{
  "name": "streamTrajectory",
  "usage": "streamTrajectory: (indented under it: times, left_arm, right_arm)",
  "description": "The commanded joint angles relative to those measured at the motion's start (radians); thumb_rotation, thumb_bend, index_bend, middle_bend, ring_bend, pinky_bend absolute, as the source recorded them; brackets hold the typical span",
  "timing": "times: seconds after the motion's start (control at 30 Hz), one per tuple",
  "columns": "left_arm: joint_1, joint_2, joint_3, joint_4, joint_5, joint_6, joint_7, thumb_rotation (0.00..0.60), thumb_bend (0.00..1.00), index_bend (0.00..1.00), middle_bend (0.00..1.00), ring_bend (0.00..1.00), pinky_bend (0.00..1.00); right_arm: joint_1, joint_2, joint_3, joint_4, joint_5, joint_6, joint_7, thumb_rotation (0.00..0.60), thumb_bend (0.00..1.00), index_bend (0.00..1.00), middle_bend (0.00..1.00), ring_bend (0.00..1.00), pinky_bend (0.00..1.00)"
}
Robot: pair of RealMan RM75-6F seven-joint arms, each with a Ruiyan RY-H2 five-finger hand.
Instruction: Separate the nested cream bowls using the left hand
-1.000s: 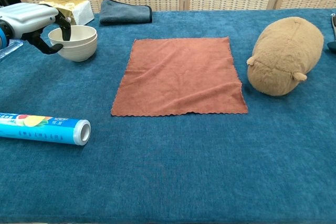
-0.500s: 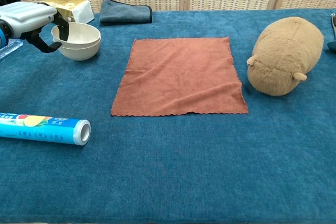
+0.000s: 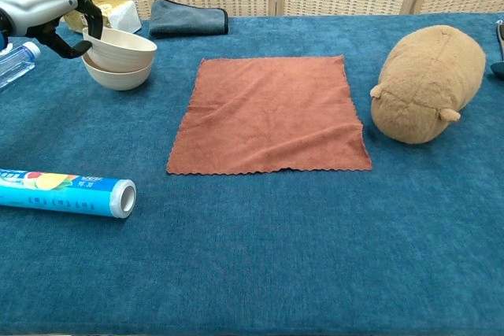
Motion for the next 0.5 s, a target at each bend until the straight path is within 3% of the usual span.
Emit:
streamTrajectory:
  times: [0.03,0.5]
  left_arm:
    - [-0.002,0.013,-0.008,-0.020,0.002,0.013,0.011,0.600,0.48,0.60,0.49,0.15,0.03]
    - [0.014,0.066,-0.023,-0.156,0.014,0.082,0.030,0.600,0.48,0.61,0.49,0.15,0.03]
  right_arm:
    - [0.000,0.001,0.000,-0.001,0.001,-0.001,0.000,0.600,0.36,0.31,0.09,0.01,0.17]
    - [0.002,0.000,-0.006,-0.007,-0.007,-0.007,-0.006,0.600,0.36,0.31,0.09,0.01,0.17]
